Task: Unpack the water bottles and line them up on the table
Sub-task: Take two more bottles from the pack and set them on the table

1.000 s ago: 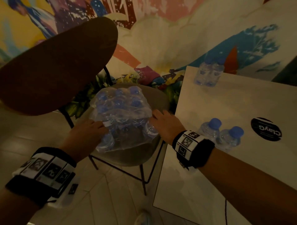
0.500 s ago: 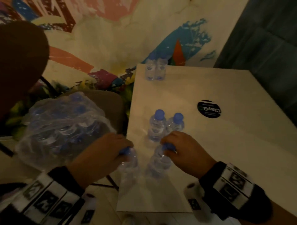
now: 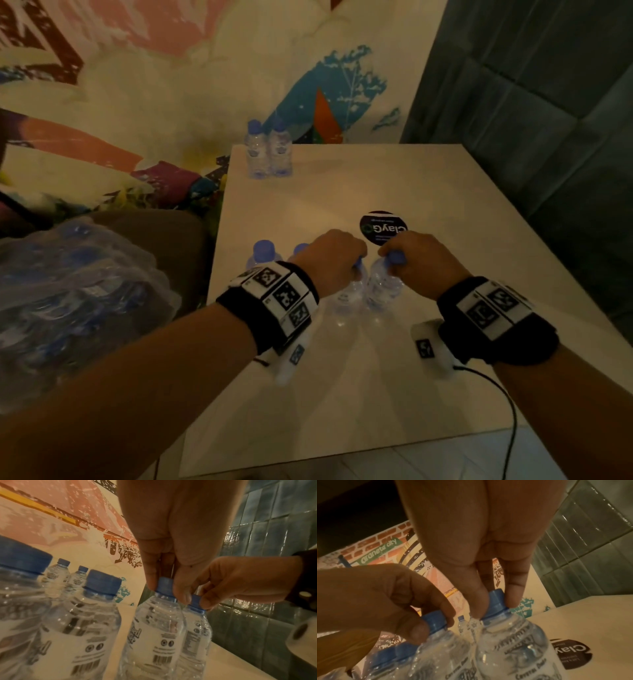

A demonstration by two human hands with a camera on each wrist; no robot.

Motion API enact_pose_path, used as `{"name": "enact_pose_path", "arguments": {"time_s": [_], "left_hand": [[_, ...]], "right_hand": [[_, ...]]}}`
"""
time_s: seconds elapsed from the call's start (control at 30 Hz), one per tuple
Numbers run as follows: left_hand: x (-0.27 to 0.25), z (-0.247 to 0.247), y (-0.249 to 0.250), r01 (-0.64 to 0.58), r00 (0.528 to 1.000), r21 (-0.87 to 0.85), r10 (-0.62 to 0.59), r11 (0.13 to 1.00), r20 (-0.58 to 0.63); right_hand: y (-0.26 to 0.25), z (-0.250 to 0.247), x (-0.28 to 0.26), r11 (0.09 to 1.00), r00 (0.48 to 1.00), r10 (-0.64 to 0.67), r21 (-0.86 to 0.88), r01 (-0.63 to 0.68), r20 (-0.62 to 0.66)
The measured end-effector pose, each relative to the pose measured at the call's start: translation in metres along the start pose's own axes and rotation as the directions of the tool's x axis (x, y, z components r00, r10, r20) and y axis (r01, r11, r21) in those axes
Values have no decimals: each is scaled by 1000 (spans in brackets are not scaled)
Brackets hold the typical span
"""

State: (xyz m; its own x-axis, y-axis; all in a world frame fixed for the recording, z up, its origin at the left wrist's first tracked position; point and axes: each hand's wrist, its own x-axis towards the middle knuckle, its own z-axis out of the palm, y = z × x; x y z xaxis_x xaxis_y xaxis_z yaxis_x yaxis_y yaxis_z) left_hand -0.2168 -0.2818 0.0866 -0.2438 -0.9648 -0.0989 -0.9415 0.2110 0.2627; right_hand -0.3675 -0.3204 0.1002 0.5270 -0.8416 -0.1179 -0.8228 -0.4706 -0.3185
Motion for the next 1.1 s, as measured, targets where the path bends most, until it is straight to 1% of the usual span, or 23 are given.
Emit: {"name": "enact_pose_path", "arguments": {"time_s": [0.1,0.2,0.27,0.37,0.43,0.47,0.5,0.57,0.6,0.63,0.67,0.7,0.77,0.8,0.87,0.9,0.93,1.0,1.07,1.1], "left_hand": [[11,6,-3,34,999,80,-34,996,-5],[13,14,-7,57,998,106,-57,993,-11],[13,15,-7,69,997,78,-67,995,-22],[5,17,-7,87,995,-34,-88,996,-39],[-12,16,-7,83,993,-118,-92,989,-75],[-24,16,-7,79,987,-158,-100,984,-127],[-38,17,-9,61,975,-198,-101,978,-198],[-74,20,-15,19,935,-284,-117,959,-335],[-94,26,-23,21,918,-321,-145,947,-368],[-117,31,-31,47,904,-354,-190,934,-383],[-139,39,-43,93,890,-389,-252,916,-380],[-161,46,-56,152,870,-428,-326,891,-370],[-201,59,-85,329,825,-490,-498,807,-266],[-219,62,-100,413,786,-509,-578,755,-220],[-251,65,-127,530,676,-587,-723,613,-144],[-264,64,-138,554,623,-633,-774,541,-116],[-275,63,-150,569,577,-656,-809,496,-112],[-287,60,-174,607,497,-655,-858,450,-128],[-291,50,-195,589,441,-674,-876,446,-194],[-292,45,-205,561,439,-689,-870,460,-223]], "right_hand": [[5,6,11,1000,1000,-20,15,20,7],[6,13,19,998,998,-55,31,55,5],[8,17,22,997,998,-66,50,67,-19],[13,25,20,994,995,-100,50,101,-20],[15,29,17,991,993,-120,52,121,-23],[14,30,15,989,989,-139,45,141,-56],[11,30,13,984,980,-165,43,170,-110],[-3,30,6,969,944,-207,77,234,-257],[-16,30,0,957,922,-226,106,271,-314],[-32,32,-8,937,905,-258,141,319,-337],[-51,37,-16,914,895,-300,171,369,-330],[-70,43,-22,888,889,-349,200,415,-296],[-106,64,-29,832,873,-456,267,487,-174],[-125,76,-31,818,870,-485,304,488,-90],[-162,100,-30,815,856,-508,374,442,95],[-181,112,-28,815,843,-513,400,419,162],[-199,124,-23,817,831,-512,420,395,216],[-235,140,-12,817,819,-502,464,344,277],[-267,153,7,802,813,-499,515,302,301],[-281,159,18,787,809,-507,543,293,299]]}}
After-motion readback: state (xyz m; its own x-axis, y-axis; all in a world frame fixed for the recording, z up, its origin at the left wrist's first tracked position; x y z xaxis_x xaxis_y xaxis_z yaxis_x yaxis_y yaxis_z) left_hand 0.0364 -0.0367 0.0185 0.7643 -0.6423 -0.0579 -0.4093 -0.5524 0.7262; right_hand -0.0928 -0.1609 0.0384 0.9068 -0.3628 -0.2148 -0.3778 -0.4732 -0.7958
